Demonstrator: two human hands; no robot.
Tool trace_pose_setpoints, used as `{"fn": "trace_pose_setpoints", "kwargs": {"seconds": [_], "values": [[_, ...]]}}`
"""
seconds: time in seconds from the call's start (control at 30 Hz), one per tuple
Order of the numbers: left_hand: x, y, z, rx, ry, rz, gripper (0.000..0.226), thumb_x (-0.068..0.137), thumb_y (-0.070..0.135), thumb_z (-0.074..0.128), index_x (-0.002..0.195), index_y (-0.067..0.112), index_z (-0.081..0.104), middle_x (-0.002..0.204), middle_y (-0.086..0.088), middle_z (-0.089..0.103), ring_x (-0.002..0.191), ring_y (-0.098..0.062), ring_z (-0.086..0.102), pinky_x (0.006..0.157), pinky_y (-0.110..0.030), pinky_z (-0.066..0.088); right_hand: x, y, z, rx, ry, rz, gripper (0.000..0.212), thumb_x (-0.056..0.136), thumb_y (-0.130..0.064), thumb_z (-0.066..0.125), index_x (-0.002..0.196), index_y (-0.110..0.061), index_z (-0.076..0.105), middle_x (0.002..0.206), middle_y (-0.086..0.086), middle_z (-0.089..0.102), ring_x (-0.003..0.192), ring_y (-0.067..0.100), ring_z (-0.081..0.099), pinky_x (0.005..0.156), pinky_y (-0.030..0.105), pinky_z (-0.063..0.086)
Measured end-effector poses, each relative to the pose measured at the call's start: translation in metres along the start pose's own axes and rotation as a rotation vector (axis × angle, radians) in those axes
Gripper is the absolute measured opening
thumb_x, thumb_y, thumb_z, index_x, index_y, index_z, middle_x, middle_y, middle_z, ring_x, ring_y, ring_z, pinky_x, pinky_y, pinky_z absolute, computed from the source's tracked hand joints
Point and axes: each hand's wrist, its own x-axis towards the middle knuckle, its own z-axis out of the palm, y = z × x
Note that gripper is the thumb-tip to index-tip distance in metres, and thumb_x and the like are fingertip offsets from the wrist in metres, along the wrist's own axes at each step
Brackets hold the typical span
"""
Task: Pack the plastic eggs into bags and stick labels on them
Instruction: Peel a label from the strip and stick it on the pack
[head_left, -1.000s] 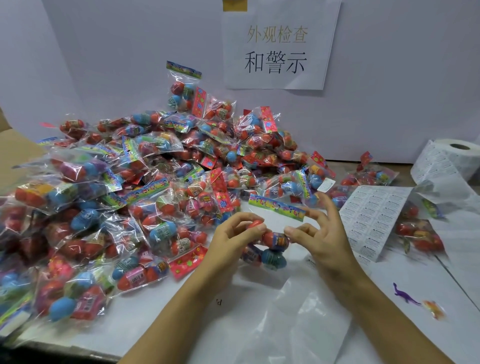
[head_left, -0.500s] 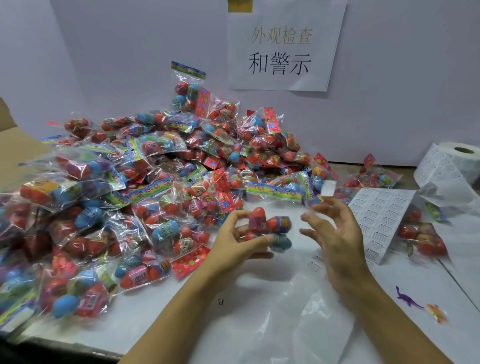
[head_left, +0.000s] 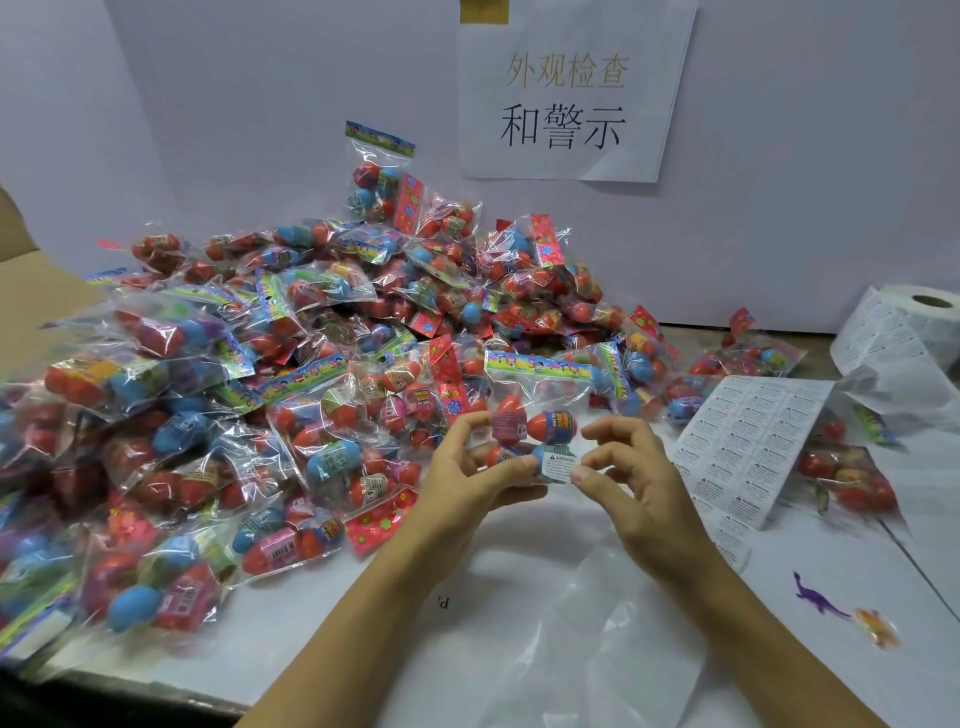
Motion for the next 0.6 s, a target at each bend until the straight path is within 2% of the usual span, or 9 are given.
{"fn": "trace_pose_setpoints", "kwargs": {"seconds": [0.1, 0.3, 0.4, 0.47, 0.6], "values": [[-0.0005, 0.0013, -0.0001, 0.003, -0.019, -0.01, 0.053, 0.076, 0.017, 0.081, 0.122, 0.018, 0.054, 0.106, -0.019, 0.077, 0.096, -0.034, 0.076, 0.081, -0.037, 0.061, -0.0006, -0.0008, -0.0002, -0.057, 0.002, -0.007, 0.01, 0.079, -0.033, 0.067, 0.073, -0.025, 0.068, 0.117, -0.012, 0.054, 0.112, 0.013, 0.055, 0.081, 0.012, 0.045], [-0.0019, 0.0026, 0.0015, 0.014, -0.019, -0.009, 0.05, 0.079, 0.013, 0.076, 0.124, 0.013, 0.054, 0.104, -0.018, 0.077, 0.092, -0.033, 0.076, 0.076, -0.033, 0.061, -0.0008, -0.0051, -0.001, -0.08, 0.021, -0.027, 0.009, 0.077, -0.03, 0.069, 0.069, -0.029, 0.066, 0.114, -0.01, 0.054, 0.111, 0.018, 0.054, 0.08, 0.016, 0.044], [-0.0019, 0.0022, 0.0007, 0.025, -0.021, -0.015, 0.05, 0.08, 0.015, 0.076, 0.125, 0.014, 0.053, 0.105, -0.017, 0.077, 0.093, -0.032, 0.076, 0.077, -0.033, 0.061, -0.0012, -0.0055, -0.0023, -0.089, 0.006, -0.027, 0.014, 0.08, -0.026, 0.074, 0.069, -0.029, 0.066, 0.114, -0.01, 0.054, 0.11, 0.019, 0.054, 0.08, 0.017, 0.044], [-0.0018, 0.0012, 0.0001, 0.029, -0.026, -0.012, 0.051, 0.081, 0.016, 0.077, 0.126, 0.015, 0.052, 0.106, -0.017, 0.077, 0.096, -0.034, 0.076, 0.079, -0.034, 0.061, -0.0012, -0.0049, -0.0024, -0.104, 0.006, -0.029, 0.024, 0.085, -0.017, 0.078, 0.069, -0.029, 0.066, 0.113, -0.01, 0.054, 0.11, 0.019, 0.054, 0.08, 0.017, 0.044], [-0.0021, -0.0009, -0.0003, 0.049, -0.028, 0.013, 0.06, 0.076, 0.014, 0.085, 0.127, 0.016, 0.053, 0.108, -0.015, 0.077, 0.101, -0.035, 0.074, 0.082, -0.037, 0.061, -0.001, -0.0053, -0.0025, -0.117, 0.011, -0.037, 0.029, 0.085, -0.008, 0.077, 0.069, -0.029, 0.066, 0.112, -0.01, 0.054, 0.111, 0.017, 0.054, 0.08, 0.016, 0.044]]}}
